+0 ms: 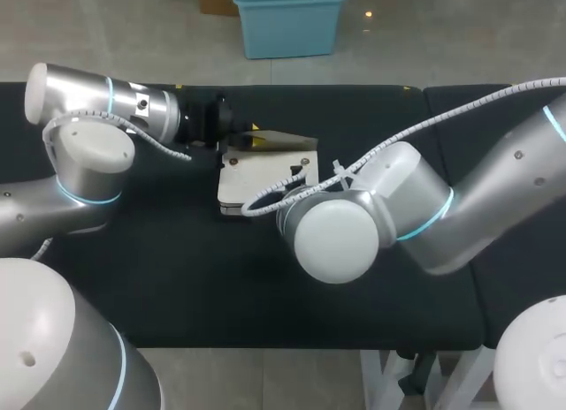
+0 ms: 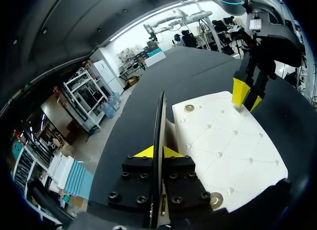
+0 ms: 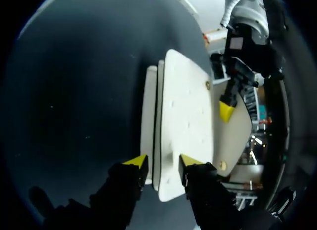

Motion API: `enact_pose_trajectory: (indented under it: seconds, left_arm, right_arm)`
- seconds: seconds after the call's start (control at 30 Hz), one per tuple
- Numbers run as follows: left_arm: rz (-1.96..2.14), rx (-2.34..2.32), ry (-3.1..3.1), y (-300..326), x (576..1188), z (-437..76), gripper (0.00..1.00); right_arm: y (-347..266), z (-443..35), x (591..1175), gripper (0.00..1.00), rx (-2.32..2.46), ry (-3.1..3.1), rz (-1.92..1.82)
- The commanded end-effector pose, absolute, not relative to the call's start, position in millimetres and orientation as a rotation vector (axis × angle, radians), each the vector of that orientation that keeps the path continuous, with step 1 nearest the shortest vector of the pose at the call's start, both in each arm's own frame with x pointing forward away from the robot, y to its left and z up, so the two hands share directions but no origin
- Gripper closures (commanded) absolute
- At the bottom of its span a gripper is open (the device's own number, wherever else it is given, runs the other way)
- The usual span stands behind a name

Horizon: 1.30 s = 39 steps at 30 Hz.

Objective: Pick up the bag, open it, inspect its contents, close it, and place it on the opposite side

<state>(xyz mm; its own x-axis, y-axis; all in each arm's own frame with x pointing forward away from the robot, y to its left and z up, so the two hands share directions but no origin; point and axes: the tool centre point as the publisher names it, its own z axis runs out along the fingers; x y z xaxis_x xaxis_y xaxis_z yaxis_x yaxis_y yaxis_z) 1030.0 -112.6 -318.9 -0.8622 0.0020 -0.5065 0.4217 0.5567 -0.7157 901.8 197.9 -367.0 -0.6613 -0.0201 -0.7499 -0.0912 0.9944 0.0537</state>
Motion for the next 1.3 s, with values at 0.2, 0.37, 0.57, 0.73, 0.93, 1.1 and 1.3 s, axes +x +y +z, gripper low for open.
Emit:
enact_pose_trajectory:
  seconds: [0.2, 0.37, 0.57, 0.73, 0.93, 1.1, 1.3]
  left_arm:
    - [-1.264, 0.364, 2.339, -111, 1032, -320, 1.0]
    - [-1.269, 0.375, 2.341, -112, 1033, -321, 1.0]
    - [-1.273, 0.397, 2.342, -113, 1032, -322, 1.0]
    - [-1.277, 0.415, 2.326, -112, 1030, -322, 1.0]
    - [-1.27, 0.454, 2.294, -111, 1026, -321, 1.0]
    - [-1.275, 0.496, 2.247, -112, 1018, -318, 1.0]
    - [-1.234, 0.593, 2.204, -113, 1005, -316, 1.0]
  right_arm:
    - [193, -376, 913, 0.72, -0.071, 2.192, 0.106]
    - [190, -382, 915, 0.72, -0.066, 2.199, 0.093]
    - [186, -384, 917, 0.95, -0.043, 2.191, 0.073]
    - [189, -380, 921, 1.0, -0.042, 2.169, 0.078]
    - [191, -380, 922, 1.0, -0.043, 2.166, 0.07]
    - [191, -380, 922, 1.0, -0.043, 2.166, 0.07]
    - [191, -380, 922, 1.0, -0.043, 2.166, 0.07]
